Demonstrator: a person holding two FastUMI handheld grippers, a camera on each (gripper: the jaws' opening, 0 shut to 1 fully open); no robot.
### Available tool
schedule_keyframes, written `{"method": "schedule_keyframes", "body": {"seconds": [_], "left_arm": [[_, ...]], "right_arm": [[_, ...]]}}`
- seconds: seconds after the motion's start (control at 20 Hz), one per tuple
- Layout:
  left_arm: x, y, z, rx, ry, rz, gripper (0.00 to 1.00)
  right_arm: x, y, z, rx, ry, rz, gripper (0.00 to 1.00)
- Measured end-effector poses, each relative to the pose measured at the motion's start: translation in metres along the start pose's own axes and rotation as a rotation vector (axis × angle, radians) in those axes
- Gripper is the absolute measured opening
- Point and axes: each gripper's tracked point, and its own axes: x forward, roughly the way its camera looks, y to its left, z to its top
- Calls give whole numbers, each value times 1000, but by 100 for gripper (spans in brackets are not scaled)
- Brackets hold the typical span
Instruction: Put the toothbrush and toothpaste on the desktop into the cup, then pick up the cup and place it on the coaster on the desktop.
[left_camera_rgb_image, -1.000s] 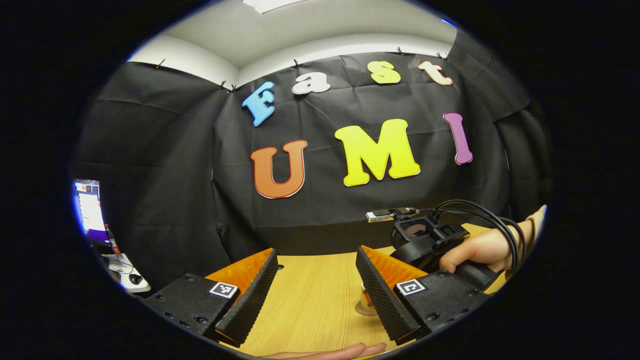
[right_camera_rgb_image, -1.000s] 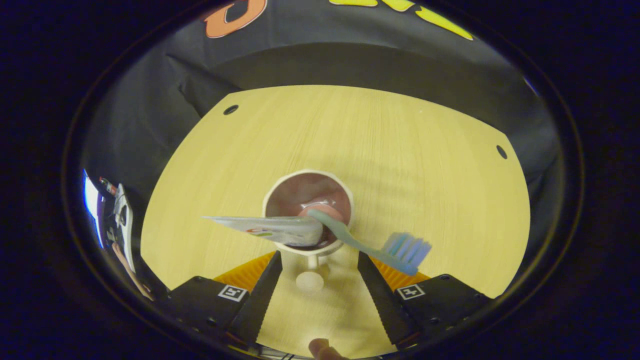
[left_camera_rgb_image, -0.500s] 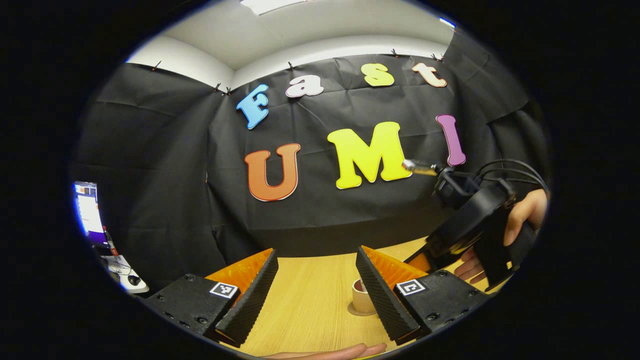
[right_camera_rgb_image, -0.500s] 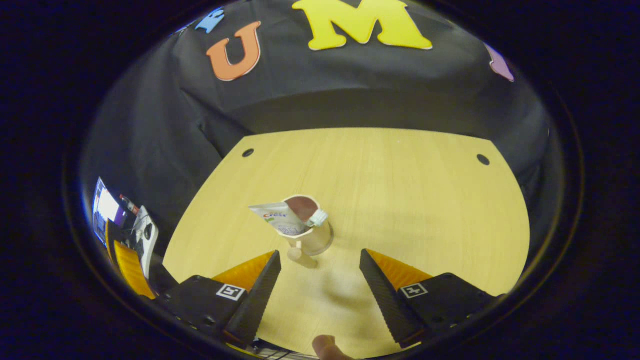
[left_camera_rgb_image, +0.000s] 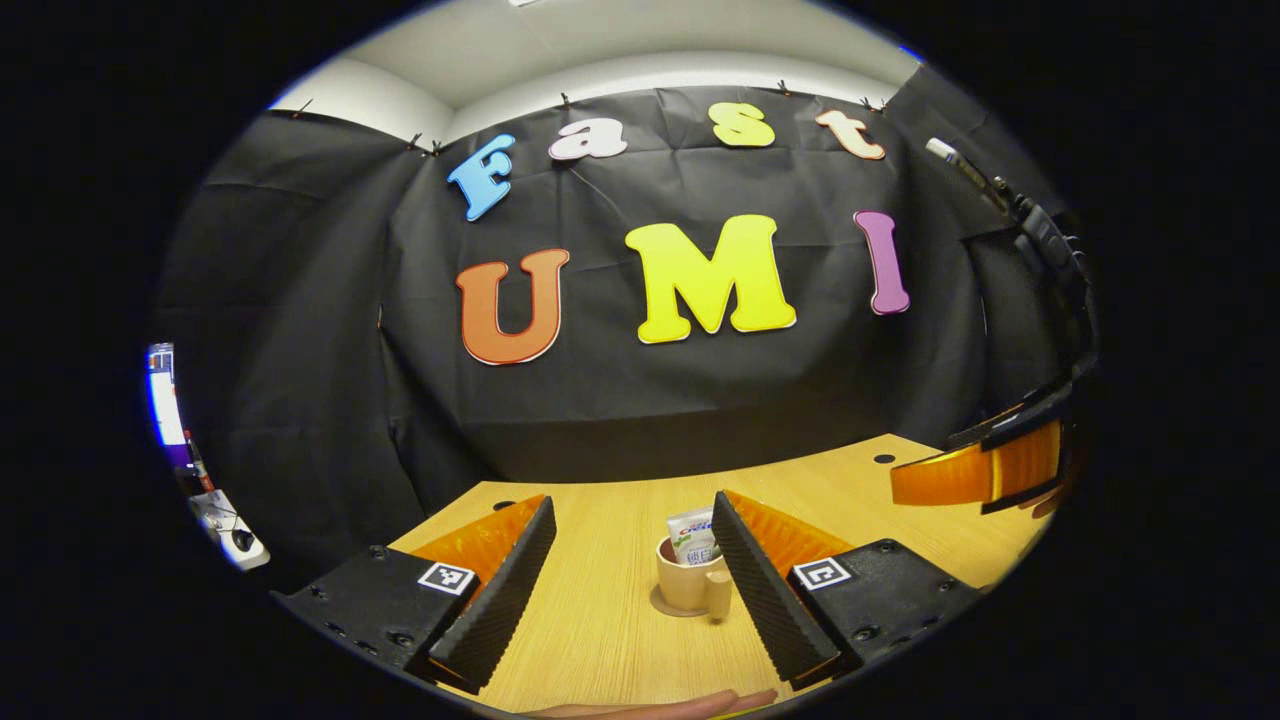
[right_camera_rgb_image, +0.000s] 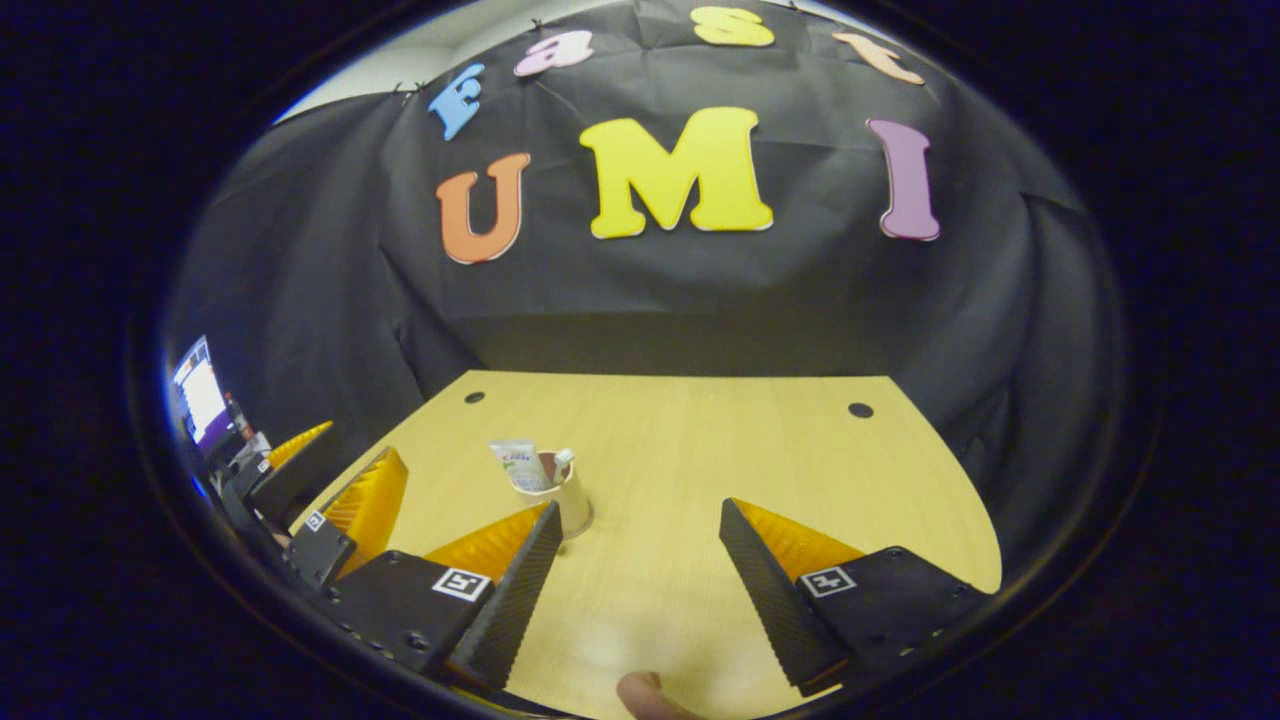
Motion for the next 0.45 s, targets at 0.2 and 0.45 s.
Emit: {"method": "schedule_keyframes", "body": {"seconds": [0.2, 0.45], "left_arm": [[-5, -10, 3, 0, -4, -36, 99], [-11, -24, 5, -15, 1, -61, 99]], "right_arm": [[-34, -43, -7, 5, -183, -128, 93], [-53, -84, -20, -38, -310, -239, 93]]}}
